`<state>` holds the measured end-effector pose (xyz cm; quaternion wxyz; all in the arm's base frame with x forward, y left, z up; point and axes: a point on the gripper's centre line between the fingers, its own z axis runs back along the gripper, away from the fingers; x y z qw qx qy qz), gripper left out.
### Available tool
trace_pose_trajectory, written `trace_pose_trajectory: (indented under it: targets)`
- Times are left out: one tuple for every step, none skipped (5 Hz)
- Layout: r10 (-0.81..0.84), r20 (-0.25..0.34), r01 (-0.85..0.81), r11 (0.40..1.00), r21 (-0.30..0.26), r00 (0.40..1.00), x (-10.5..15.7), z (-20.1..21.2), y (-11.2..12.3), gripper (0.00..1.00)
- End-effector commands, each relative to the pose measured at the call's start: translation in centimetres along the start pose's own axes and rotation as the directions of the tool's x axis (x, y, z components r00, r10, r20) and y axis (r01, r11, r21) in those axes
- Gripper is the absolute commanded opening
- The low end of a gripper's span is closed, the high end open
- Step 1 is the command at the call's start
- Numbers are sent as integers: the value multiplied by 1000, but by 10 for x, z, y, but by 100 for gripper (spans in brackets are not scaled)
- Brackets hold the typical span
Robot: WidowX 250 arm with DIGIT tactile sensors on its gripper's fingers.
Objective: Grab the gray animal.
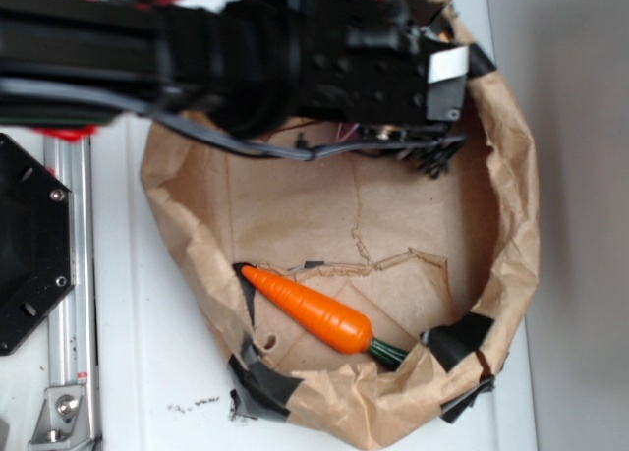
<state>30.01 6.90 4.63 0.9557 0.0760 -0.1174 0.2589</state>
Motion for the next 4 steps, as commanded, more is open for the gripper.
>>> trace_pose_trajectory:
  targets:
    - [-256, -90, 230, 946, -230, 963, -49, 123, -7, 0]
    - [-325, -188, 277, 930, -240, 927, -43, 136, -3, 0]
    - [-384, -154, 351, 914, -203, 910, -30, 155, -1, 0]
    - [-399, -147, 373, 911, -176, 905, -23, 161, -4, 0]
